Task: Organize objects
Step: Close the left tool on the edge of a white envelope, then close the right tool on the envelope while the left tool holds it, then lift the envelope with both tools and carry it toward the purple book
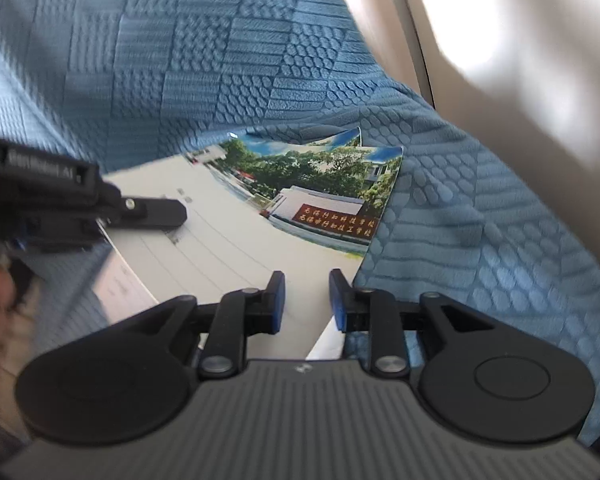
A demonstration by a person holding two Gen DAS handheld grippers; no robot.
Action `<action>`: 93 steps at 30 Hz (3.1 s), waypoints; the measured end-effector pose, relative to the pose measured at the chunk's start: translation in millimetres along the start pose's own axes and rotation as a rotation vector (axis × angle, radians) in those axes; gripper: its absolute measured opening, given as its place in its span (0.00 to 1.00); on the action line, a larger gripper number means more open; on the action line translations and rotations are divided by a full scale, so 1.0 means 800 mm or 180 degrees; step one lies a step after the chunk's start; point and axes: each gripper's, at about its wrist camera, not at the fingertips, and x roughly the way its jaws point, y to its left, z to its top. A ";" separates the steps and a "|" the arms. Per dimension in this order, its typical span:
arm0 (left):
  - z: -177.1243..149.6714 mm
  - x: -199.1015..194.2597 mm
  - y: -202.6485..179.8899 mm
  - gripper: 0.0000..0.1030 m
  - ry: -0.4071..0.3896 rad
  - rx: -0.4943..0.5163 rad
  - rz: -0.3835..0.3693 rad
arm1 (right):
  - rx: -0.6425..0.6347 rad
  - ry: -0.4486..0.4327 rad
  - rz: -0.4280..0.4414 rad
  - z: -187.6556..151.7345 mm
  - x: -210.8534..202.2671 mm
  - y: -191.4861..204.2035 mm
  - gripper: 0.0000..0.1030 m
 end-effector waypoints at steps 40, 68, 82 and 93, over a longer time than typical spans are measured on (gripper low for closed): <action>0.002 -0.015 0.003 0.00 -0.0147 -0.0314 -0.0136 | 0.2307 -0.0262 0.1320 -0.047 -0.010 -0.037 0.68; 0.007 -0.012 0.038 0.00 -0.0149 -0.0577 -0.0138 | 0.2176 -0.0192 0.1322 -0.017 0.041 -0.079 0.39; -0.014 -0.021 0.021 0.02 -0.0133 -0.0423 -0.0099 | 0.1427 -0.0312 0.0818 0.004 0.003 -0.057 0.06; -0.030 -0.047 0.016 0.02 -0.0182 -0.0390 -0.0130 | 0.1022 -0.0370 0.0666 0.005 -0.028 -0.030 0.06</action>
